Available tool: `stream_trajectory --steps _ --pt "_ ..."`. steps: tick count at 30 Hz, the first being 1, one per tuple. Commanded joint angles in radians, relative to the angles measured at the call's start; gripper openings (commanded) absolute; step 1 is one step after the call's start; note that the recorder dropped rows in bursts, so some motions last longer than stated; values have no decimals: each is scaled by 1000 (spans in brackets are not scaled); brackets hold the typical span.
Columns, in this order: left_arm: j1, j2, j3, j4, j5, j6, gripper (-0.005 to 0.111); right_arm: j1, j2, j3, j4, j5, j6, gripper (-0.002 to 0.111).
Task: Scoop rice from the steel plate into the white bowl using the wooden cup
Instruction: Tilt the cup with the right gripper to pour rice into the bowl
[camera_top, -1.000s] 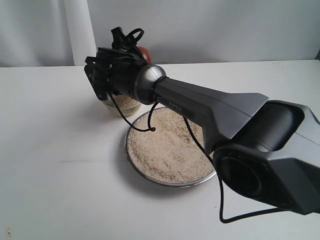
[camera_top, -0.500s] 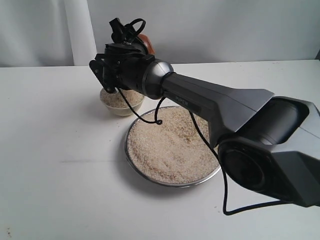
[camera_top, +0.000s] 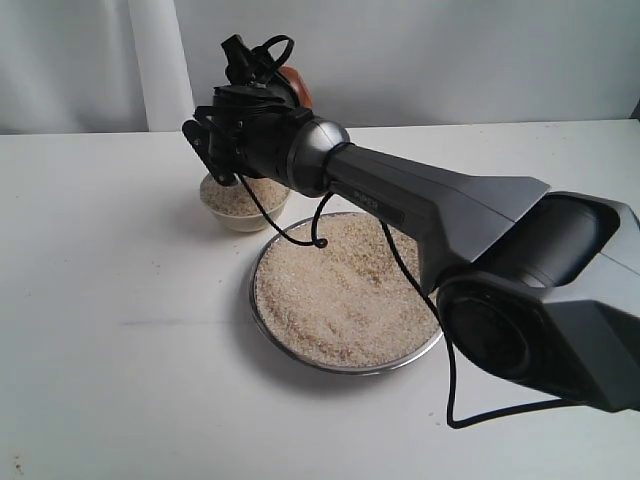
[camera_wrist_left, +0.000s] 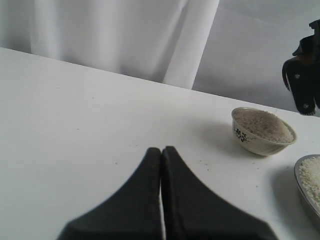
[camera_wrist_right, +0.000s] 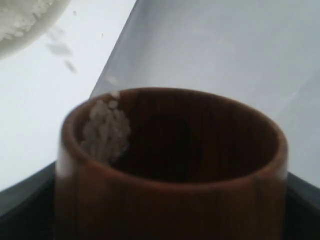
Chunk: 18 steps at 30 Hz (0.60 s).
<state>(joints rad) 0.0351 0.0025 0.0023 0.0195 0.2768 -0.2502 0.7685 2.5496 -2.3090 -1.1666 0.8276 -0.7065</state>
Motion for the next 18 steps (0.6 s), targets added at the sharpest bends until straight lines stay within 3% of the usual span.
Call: stream_trajectory --steps 1,18 --pt "-5 -3 -2 -2 -10 -4 0 -3 -11 3 -41 5 -35 0" --pt "-5 -3 -2 -2 -10 -4 0 -1 -44 55 -145 -5 -53 0"
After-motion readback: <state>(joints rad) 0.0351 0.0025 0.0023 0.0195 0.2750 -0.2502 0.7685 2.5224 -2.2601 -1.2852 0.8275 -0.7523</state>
